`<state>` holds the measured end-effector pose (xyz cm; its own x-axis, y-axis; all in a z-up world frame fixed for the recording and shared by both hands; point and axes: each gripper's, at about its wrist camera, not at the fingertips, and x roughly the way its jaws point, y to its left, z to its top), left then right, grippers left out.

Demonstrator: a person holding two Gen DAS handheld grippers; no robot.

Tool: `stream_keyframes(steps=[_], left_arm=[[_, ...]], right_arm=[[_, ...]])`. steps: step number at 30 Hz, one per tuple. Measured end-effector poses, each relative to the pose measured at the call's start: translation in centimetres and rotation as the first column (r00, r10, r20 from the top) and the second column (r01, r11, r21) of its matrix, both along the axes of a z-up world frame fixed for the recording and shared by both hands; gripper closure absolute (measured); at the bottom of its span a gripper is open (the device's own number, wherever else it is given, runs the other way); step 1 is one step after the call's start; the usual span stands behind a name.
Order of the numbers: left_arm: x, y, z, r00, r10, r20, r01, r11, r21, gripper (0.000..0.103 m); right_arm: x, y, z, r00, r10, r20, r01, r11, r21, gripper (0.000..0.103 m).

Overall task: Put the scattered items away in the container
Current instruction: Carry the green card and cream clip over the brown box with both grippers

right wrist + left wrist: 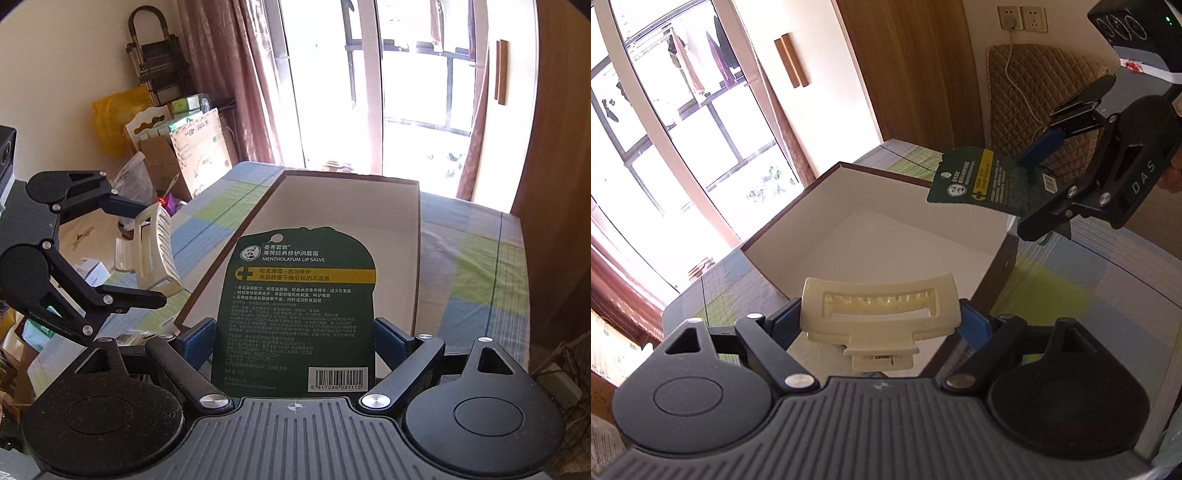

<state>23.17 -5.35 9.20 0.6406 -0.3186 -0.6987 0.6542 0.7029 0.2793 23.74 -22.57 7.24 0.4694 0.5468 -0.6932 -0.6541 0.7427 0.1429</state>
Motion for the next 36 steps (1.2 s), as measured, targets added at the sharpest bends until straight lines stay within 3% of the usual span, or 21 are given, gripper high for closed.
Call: stream_keyframes(steps=[15,27,33,36], left_arm=[[8.5,-0.5,-3.9,0.976,-0.191,-0.101,0.198,0.978,0.070,0.018],[13.0,-2.5,-8.9,0.908,-0.358,-0.217,0.391,0.911,0.132,0.018],[15.1,-3.7,-11.6,0.858,-0.393,-0.330,0.458,0.877,0.146,0.018],[15.9,-4.3,-12.8,0.847,-0.387,-0.364,0.471,0.865,0.174,0.018]], right_arm=[[5.9,3.5,-4.2,0.995,0.092,-0.038,-0.096,0.988,-0.117,0.012],[9.7,4.5,-8.8,0.977,0.176,-0.120,-0.199,0.955,-0.220,0.012],[11.6,5.1,-10.7,0.958,0.224,-0.180,-0.267,0.926,-0.266,0.012],[12.7,5.4,-11.6,0.949,0.237,-0.209,-0.293,0.909,-0.297,0.012]])
